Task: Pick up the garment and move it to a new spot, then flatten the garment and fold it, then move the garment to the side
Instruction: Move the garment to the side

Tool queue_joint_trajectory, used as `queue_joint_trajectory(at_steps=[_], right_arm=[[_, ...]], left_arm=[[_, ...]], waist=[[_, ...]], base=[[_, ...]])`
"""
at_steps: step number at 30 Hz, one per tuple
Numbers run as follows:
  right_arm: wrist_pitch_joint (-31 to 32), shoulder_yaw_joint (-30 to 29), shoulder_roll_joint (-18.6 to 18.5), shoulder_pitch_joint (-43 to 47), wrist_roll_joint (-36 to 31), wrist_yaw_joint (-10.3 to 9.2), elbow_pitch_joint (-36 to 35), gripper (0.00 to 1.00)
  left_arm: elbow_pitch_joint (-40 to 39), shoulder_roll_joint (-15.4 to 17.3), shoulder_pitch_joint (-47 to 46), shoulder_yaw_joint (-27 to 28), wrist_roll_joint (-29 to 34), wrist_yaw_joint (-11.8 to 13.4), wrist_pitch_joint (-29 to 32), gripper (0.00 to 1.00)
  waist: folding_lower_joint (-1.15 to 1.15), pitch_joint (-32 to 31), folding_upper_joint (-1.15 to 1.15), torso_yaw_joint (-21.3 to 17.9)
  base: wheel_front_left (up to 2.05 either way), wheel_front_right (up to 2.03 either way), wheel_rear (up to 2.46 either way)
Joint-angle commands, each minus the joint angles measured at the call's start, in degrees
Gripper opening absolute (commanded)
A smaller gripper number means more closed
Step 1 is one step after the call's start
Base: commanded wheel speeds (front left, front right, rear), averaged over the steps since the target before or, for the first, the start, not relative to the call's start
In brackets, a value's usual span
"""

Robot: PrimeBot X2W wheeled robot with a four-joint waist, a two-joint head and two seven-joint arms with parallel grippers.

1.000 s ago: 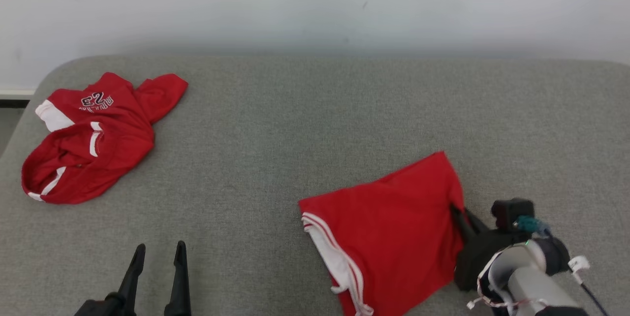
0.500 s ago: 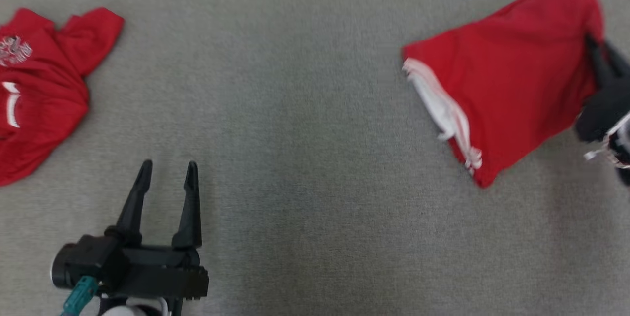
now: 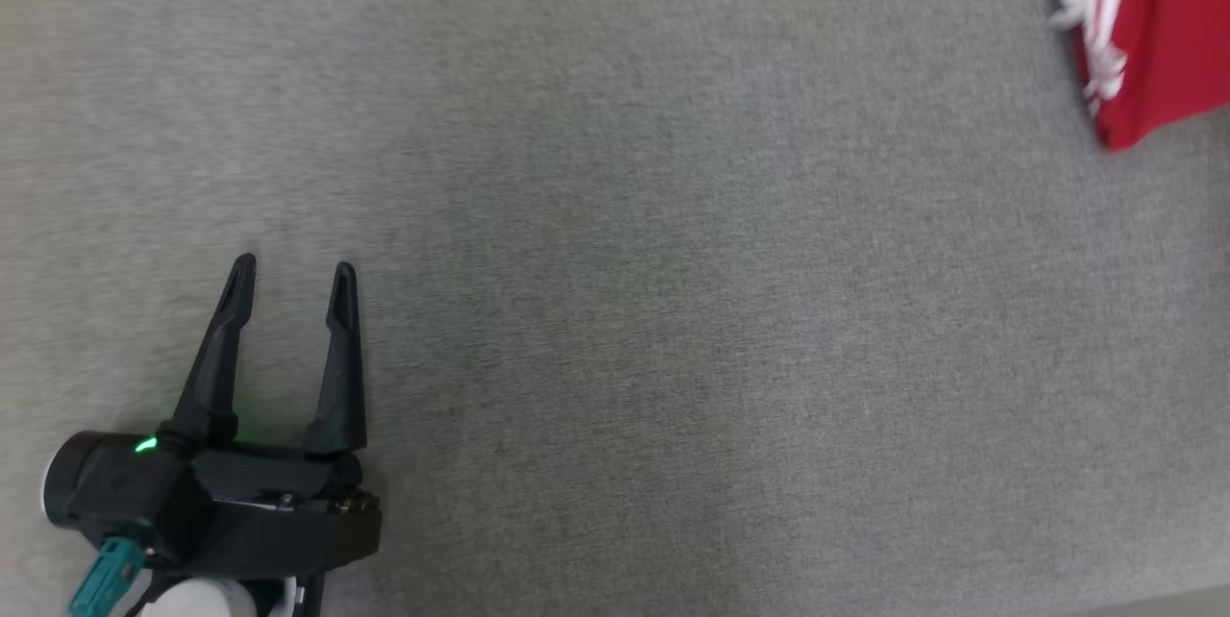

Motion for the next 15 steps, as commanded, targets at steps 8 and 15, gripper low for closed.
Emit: queue_joint_trajectory(at_steps=[8, 15], right_arm=[[4.56, 0.38, -4.69, -4.29, -1.95, -0.17, -0.64, 0.00], [3.12, 2.87, -6.66, -8.11, -4.66, -0.17, 3.81, 1.00]], left_arm=[[-1.42, 0.08, -0.09, -0.17, 0.34, -0.23, 0.05, 1.00], [-0.71, -0.10, -0.64, -0.62, 0.01, -0.37, 0.19, 1.00]], waist=[[-0.01, 4.61, -0.01, -1.91], [-0.01, 5.14, -0.01, -0.46]], base=[[0.00, 0.00, 0.00], [0.00, 0.00, 0.00]])
